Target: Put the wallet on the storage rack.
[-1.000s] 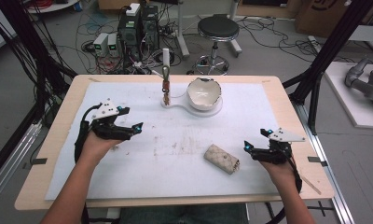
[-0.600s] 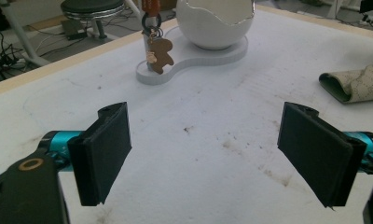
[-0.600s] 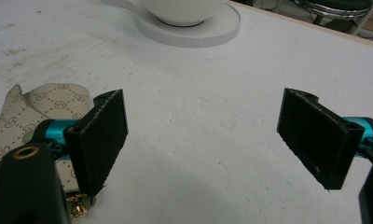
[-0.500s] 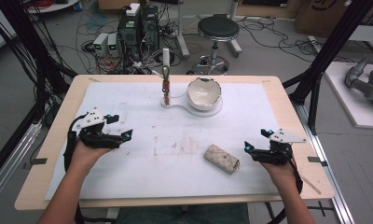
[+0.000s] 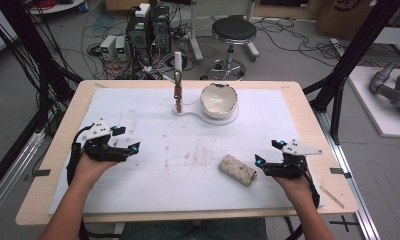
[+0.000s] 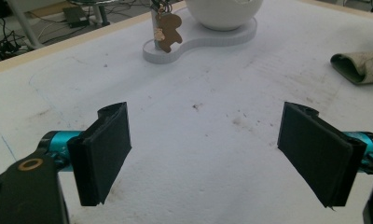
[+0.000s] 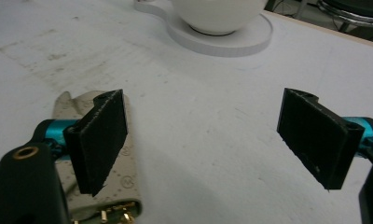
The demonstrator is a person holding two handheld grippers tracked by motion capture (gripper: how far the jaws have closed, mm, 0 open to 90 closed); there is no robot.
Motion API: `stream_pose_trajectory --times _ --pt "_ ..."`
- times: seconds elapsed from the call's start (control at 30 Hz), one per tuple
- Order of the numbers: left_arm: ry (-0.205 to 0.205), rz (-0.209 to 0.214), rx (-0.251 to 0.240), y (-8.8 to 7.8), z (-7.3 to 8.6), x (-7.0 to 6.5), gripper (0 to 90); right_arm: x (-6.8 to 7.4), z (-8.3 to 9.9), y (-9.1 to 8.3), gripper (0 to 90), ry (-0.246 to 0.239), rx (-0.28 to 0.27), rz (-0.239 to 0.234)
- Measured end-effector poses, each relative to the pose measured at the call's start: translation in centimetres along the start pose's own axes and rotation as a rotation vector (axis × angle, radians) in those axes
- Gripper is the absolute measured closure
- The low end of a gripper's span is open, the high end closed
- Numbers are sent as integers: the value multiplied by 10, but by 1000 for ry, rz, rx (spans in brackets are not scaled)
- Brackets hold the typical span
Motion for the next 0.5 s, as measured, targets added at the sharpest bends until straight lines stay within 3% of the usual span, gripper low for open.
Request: stream_pose_trajectory --times 0.17,0.5 --pt "2 3 -3 1 -1 1 171 14 -2 2 163 -32 12 -34" --pt "0 3 -3 1 1 4 171 30 1 9 163 -82 59 -103"
Point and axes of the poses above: each handheld gripper's, and its own axes: y roughly forward along the jaws, z roughly out of its underside, x roughly to its left, the point moved 4 cm from there along y, roughly forward along the jaws, and after that the axes turned 9 degrees about x, right-handed, at the moved point
